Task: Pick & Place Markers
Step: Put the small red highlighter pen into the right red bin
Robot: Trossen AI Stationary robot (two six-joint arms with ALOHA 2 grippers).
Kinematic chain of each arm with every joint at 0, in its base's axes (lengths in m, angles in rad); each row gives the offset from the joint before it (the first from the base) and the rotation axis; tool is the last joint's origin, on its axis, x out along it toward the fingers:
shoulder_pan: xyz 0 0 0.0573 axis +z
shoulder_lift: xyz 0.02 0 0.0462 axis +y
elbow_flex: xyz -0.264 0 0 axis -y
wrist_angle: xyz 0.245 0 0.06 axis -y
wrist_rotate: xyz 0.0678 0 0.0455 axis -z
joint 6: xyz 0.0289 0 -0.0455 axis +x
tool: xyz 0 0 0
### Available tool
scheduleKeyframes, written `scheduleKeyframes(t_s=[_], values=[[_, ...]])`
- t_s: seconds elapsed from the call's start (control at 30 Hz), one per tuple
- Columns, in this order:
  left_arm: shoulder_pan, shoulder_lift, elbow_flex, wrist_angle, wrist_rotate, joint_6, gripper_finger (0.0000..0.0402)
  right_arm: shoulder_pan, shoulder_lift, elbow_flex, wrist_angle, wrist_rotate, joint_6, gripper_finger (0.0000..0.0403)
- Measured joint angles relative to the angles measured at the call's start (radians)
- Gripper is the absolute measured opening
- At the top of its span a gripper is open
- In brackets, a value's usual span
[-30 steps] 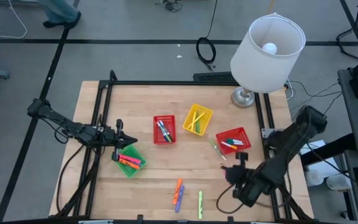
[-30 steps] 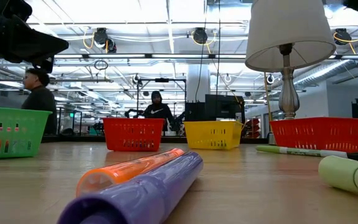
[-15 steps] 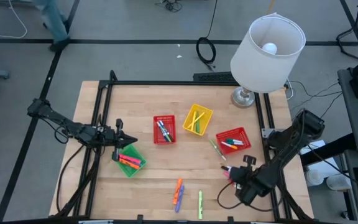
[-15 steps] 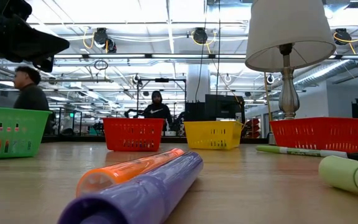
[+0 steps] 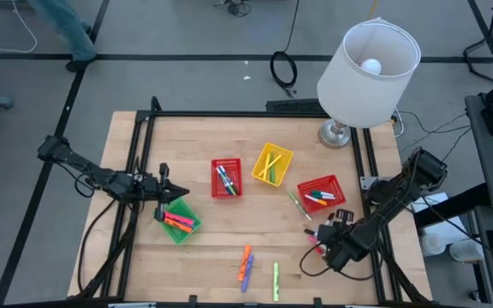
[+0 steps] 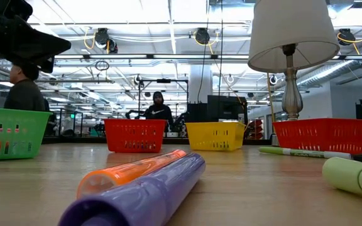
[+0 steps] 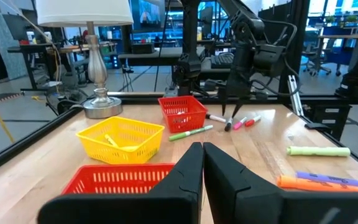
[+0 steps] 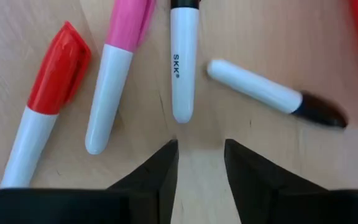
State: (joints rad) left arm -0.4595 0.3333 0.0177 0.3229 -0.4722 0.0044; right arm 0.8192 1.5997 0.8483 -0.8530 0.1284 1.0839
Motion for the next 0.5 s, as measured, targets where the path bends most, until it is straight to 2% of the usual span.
scheduleKeyframes(t_s=[0.23,0.5], values=[[0.0,0.0,0.0,-0.004,-0.001,-0.001,0.0021,-0.007,-0.016,-0.006,0.04,-0.005,-0.053,0.0112],[0.0,0.0,0.0,-0.007,-0.001,-0.006,0.0021,-0.017,-0.124,-0.01,0.162,0.0,-0.056,0.0101]])
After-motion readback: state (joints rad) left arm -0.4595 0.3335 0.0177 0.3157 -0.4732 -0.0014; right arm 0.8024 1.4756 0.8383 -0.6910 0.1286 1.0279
